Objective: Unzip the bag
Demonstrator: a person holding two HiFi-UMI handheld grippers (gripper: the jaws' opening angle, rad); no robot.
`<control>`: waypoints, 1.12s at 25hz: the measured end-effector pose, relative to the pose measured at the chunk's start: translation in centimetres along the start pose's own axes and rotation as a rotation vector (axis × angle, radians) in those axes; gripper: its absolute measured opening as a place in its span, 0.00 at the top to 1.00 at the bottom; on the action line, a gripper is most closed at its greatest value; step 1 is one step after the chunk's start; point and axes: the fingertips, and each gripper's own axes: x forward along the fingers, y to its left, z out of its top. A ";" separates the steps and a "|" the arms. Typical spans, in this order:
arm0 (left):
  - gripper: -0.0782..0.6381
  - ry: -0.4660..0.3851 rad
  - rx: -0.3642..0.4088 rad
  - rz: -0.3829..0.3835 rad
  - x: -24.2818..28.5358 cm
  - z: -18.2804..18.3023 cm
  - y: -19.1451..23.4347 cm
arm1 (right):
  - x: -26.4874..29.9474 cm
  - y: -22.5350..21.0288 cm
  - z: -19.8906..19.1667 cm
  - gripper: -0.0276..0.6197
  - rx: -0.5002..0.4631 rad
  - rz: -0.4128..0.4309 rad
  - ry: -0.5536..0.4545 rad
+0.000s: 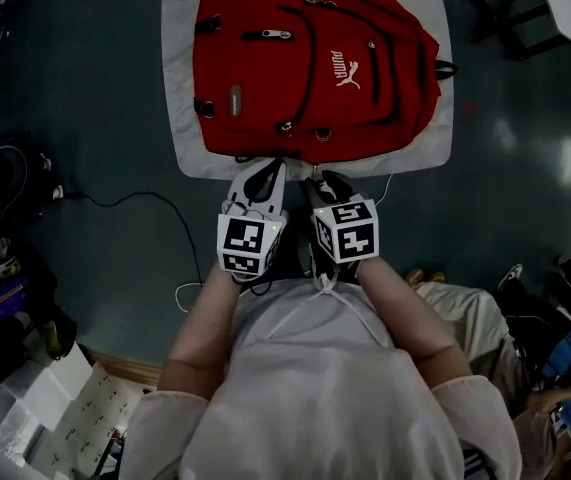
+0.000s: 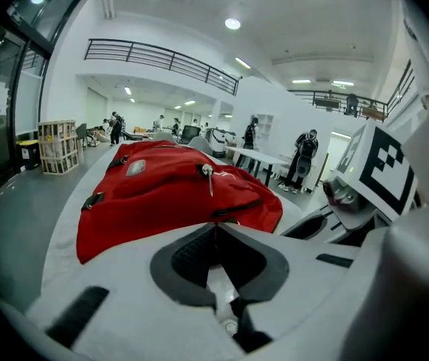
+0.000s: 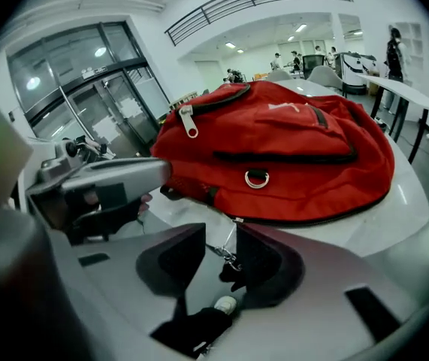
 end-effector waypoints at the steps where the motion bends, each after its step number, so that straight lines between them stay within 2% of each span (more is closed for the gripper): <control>1: 0.86 0.007 0.014 0.002 0.6 -0.4 0.2 | 0.5 -0.1 -0.3 0.79 -0.003 -0.007 0.015; 4: 0.86 0.039 0.030 0.014 2.4 -1.8 0.8 | 1.7 -0.6 -0.9 0.79 0.019 -0.029 0.052; 7: 0.86 0.095 0.004 0.023 3.5 -3.7 1.3 | 2.4 -1.0 -1.2 0.79 0.073 -0.046 0.066; 10: 0.86 0.130 -0.031 0.036 3.9 -4.9 1.6 | 2.8 -1.0 -1.3 0.79 0.079 -0.053 0.080; 14: 0.86 0.152 -0.084 0.045 4.3 -5.5 2.0 | 3.1 -1.4 -1.5 0.85 0.024 -0.080 0.106; 20: 0.86 0.233 -0.146 0.062 5.0 -6.3 2.5 | 3.0 -1.6 -1.5 0.91 -0.088 -0.030 0.103; 23: 0.86 0.268 -0.125 0.089 5.3 -6.6 2.7 | 3.0 -1.7 -1.6 0.91 -0.149 -0.014 0.118; 28: 0.86 0.267 -0.085 0.098 5.4 -6.7 2.7 | 2.7 -2.6 -1.6 0.92 -0.189 0.003 0.141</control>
